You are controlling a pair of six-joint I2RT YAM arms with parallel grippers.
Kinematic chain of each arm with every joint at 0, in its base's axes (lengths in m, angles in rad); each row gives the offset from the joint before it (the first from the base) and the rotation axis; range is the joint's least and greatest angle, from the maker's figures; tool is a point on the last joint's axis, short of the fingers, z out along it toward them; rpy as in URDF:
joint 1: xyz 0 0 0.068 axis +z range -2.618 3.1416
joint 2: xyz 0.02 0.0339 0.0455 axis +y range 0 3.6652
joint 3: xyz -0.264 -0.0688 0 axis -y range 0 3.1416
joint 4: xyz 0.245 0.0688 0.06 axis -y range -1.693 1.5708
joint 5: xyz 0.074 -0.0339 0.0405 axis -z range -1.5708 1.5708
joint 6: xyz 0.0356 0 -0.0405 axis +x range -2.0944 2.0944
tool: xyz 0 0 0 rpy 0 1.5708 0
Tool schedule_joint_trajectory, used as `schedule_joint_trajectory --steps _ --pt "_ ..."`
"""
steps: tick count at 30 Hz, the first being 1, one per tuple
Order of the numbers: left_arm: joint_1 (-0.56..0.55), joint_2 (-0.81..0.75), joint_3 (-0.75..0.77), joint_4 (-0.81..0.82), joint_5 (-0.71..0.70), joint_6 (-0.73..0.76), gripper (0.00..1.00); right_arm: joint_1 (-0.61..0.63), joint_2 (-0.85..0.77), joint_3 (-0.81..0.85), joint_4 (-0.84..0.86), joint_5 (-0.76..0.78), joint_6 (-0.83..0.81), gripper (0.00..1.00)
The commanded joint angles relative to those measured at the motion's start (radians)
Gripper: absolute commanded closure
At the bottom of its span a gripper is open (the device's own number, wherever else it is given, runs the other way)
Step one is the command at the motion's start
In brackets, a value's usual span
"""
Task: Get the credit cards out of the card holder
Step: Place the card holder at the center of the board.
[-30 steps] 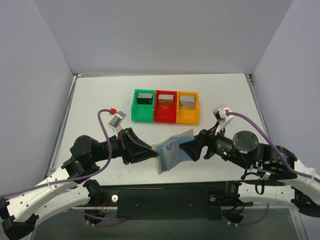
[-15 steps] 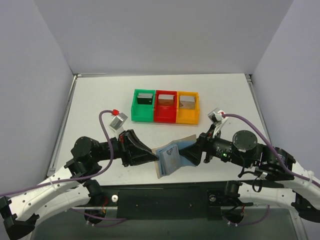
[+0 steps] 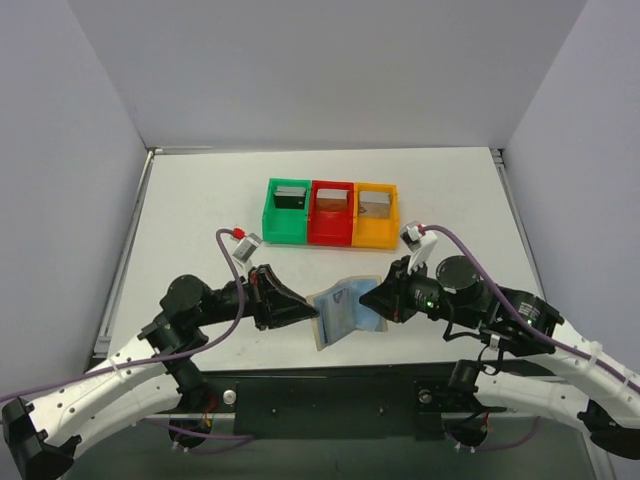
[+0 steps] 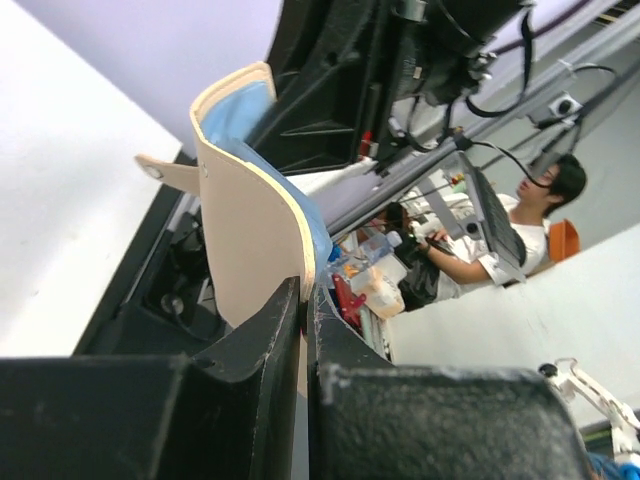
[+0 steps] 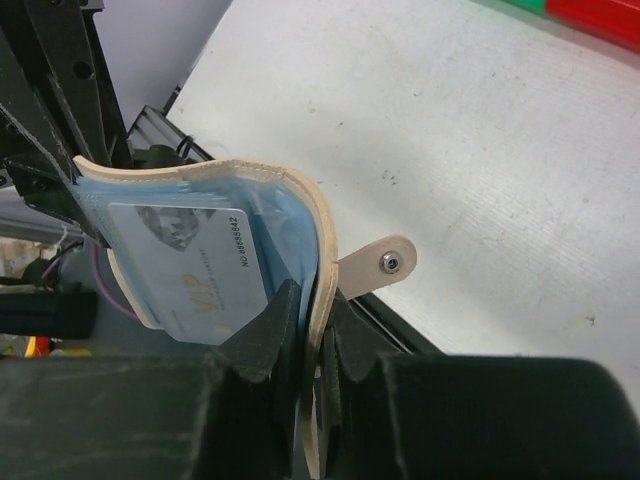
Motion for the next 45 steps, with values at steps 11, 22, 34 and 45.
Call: schedule_joint_trajectory --steps 11,22,34,45 --pt "0.114 0.035 -0.192 -0.168 -0.267 0.04 1.0 -0.037 0.205 -0.205 0.125 0.19 -0.026 1.0" --pt "0.176 0.257 -0.187 -0.209 -0.385 0.098 1.0 -0.123 0.409 -0.329 0.371 0.168 0.009 1.0" --pt "0.216 0.639 -0.085 -0.219 -0.377 0.176 1.0 -0.146 0.542 -0.368 0.366 0.191 0.026 1.0" --pt "0.224 0.734 -0.01 -0.283 -0.443 0.204 1.0 -0.166 0.619 -0.377 0.383 0.167 0.029 0.88"
